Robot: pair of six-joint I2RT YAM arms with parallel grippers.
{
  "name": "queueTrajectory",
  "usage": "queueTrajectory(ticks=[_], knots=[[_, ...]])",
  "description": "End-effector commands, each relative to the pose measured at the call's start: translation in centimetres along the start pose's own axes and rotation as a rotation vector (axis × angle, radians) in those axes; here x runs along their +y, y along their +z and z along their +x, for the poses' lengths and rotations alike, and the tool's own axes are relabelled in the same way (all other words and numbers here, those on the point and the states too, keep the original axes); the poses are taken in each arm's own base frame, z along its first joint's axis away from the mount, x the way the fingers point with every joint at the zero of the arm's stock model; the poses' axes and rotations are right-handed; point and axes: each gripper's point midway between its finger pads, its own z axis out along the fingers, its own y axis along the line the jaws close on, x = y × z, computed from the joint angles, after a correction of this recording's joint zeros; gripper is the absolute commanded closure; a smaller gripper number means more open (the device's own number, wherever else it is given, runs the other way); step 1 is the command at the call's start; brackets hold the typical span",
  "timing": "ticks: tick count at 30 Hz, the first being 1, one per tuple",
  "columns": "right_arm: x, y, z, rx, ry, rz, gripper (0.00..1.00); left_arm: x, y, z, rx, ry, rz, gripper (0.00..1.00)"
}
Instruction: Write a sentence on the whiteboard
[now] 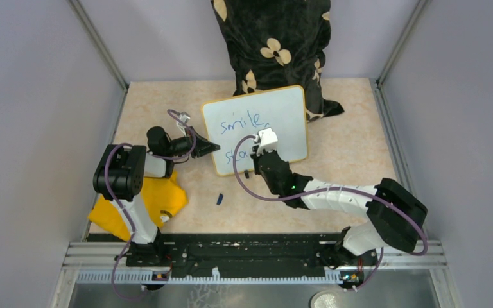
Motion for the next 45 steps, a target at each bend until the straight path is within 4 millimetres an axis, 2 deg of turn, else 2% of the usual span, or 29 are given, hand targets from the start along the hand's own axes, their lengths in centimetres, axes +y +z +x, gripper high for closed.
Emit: queueTrajectory(ticks=[1, 20, 23, 33, 45], knots=[[0.2, 0.7, -2.3, -0.067, 0.064, 0.004, 1.0, 1.3, 0.3, 1.8, 0.028, -0.029, -0.039, 1.0], [-1.3, -0.4, 0.5, -0.013, 0.078, 0.038, 1.0, 1.4, 0.3, 1.8, 0.029, -0.03, -0.039, 1.0], [-1.4, -0.7, 0.0, -0.022, 0.086, 0.036, 1.0, 1.3, 0.3, 1.8, 0.029, -0.029, -0.038, 1.0], [-2.0, -1.6, -3.5, -0.093, 0.106, 0.04, 1.0, 1.4, 0.3, 1.8, 0.029, -0.03, -0.039, 1.0], [-1.8, -0.3, -4.5, -0.11, 0.117, 0.035, 1.0, 1.3, 0.3, 1.8, 0.03, -0.028, -0.038, 1.0]])
